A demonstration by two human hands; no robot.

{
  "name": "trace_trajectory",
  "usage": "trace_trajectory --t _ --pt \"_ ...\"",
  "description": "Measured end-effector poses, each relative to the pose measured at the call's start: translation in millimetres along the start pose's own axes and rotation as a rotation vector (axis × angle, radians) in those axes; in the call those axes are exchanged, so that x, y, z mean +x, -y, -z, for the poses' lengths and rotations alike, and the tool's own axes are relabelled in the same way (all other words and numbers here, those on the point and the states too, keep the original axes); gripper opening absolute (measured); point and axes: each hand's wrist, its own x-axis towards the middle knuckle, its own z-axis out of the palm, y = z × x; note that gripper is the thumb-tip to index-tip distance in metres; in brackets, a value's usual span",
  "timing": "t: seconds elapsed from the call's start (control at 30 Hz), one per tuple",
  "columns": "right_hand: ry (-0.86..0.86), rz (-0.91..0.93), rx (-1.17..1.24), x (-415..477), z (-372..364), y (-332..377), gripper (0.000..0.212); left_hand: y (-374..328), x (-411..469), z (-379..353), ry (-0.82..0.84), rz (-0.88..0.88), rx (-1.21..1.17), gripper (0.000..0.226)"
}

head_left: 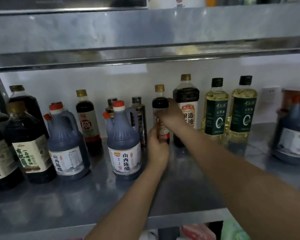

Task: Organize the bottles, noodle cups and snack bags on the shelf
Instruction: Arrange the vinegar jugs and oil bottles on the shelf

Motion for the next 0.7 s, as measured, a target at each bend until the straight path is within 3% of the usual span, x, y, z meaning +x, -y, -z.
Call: trace_trajectory --t 0.1,0.2,0.43,0.57,0.6,0.7 --pt "-0.04 -0.063 -0.034 12 -16 2 0.074 0 0 0 -0.006 0.018 -0.026 0.051" --pt "-0.059 -0.11 -0.082 18 -28 1 0.082 2 2 -1 0.009 0.025 -0.04 0.046" --pt "-0.069 -0.013 -0.062 16 -16 -9 0.068 -4 -1 7 0.021 0.149 0.0 0.064" --pt "-0.038 0.116 -0.024 -12 15 -10 0.055 -5 -3 9 0.128 0.164 0.152 0.099" --pt "-0.035 0.127 -0.001 -22 25 -9 0.054 -7 -5 9 0.155 0.173 0.153 0.101" --pt "0.002 0.126 0.155 -47 52 -10 0.051 -16 -16 11 0.23 0.173 0.127 0.074"
